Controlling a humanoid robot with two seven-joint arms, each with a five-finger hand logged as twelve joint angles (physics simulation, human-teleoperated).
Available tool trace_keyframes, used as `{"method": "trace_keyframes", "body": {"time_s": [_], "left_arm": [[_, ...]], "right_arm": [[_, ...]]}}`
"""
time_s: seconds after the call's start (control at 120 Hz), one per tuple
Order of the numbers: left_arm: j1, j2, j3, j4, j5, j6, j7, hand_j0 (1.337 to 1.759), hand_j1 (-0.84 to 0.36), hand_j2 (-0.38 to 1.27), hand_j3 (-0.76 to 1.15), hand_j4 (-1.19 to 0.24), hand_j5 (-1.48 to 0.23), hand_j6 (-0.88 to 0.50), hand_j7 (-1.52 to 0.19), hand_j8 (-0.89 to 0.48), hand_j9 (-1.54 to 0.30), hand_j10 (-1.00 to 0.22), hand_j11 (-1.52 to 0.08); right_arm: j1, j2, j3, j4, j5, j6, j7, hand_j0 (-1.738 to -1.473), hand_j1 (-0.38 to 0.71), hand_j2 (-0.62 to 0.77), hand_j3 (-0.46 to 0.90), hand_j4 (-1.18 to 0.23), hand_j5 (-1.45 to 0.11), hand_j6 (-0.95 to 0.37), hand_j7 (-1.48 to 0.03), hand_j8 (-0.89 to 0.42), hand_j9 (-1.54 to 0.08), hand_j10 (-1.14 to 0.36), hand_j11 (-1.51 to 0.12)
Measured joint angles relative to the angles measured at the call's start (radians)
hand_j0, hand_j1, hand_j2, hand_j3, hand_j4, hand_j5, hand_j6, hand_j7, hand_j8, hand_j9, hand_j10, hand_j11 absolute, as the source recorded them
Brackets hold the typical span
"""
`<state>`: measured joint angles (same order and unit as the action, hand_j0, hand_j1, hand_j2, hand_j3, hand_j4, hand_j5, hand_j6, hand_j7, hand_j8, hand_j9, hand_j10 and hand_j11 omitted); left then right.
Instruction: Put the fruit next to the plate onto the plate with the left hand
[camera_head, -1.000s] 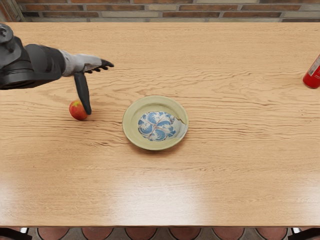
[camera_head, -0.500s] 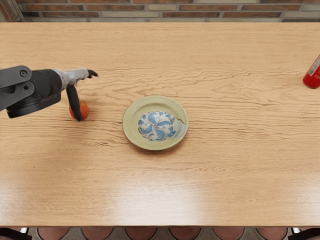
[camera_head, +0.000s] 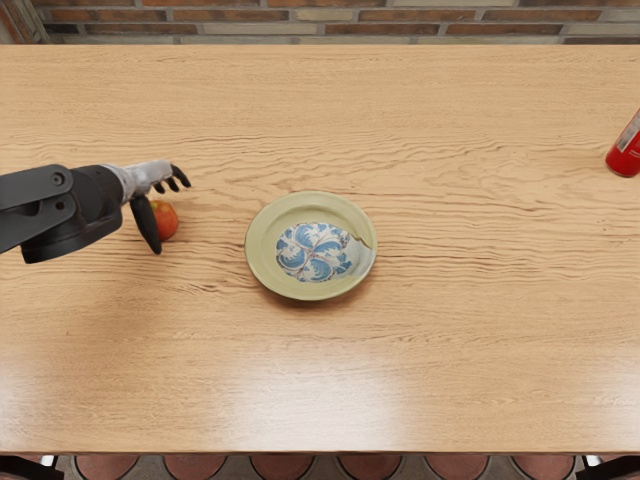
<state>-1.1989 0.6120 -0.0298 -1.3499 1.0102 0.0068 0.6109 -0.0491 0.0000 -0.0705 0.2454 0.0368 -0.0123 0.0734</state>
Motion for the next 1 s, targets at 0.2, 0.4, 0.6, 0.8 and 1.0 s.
{"method": "trace_keyframes", "body": {"time_s": [0.2, 0.4, 0.6, 0.8, 1.0], "left_arm": [[0.022, 0.002, -0.004, 0.0, 0.001, 0.001, 0.0, 1.658, -0.09, 0.08, 0.0, -0.38, -0.47, -0.38, -0.47, -0.33, -0.48, -0.37, -0.48], [0.035, 0.003, -0.004, 0.001, 0.009, 0.004, 0.0, 1.658, -0.19, 0.11, 0.0, -0.51, -0.55, -0.5, -0.56, -0.35, -0.58, -0.44, -0.6], [0.055, 0.0, -0.003, 0.002, 0.013, 0.003, 0.0, 1.653, -0.26, 0.16, 0.0, -0.61, -0.67, -0.58, -0.69, -0.49, -0.72, -0.53, -0.74], [0.057, 0.0, -0.002, 0.003, 0.011, 0.003, 0.0, 1.647, -0.26, 0.15, 0.0, -0.66, -0.73, -0.55, -0.77, -0.44, -0.81, -0.5, -0.84], [0.065, -0.002, -0.001, 0.003, 0.007, 0.001, -0.001, 1.647, -0.27, 0.18, 0.0, -0.68, -0.79, -0.56, -0.82, -0.4, -0.85, -0.5, -0.89]], "right_arm": [[0.0, 0.0, 0.0, 0.0, 0.0, 0.0, 0.0, -1.658, -0.34, 0.0, 0.0, -0.01, -0.01, -0.01, -0.01, -0.01, -0.01, -0.01, -0.01], [0.0, 0.0, 0.0, 0.0, 0.0, 0.0, 0.0, -1.658, -0.34, 0.0, 0.0, -0.01, -0.01, -0.01, -0.01, -0.01, -0.01, -0.01, -0.01], [0.0, 0.0, 0.0, 0.0, 0.0, 0.0, 0.0, -1.658, -0.34, 0.0, 0.0, -0.01, -0.01, -0.01, -0.01, -0.01, -0.01, -0.01, -0.01], [0.0, 0.0, 0.0, 0.0, 0.0, 0.0, 0.0, -1.658, -0.34, 0.0, 0.0, -0.01, -0.01, -0.01, -0.01, -0.01, -0.01, -0.01, -0.01], [0.0, 0.0, 0.0, 0.0, 0.0, 0.0, 0.0, -1.658, -0.34, 0.0, 0.0, -0.01, -0.01, -0.01, -0.01, -0.01, -0.01, -0.01, -0.01]]}}
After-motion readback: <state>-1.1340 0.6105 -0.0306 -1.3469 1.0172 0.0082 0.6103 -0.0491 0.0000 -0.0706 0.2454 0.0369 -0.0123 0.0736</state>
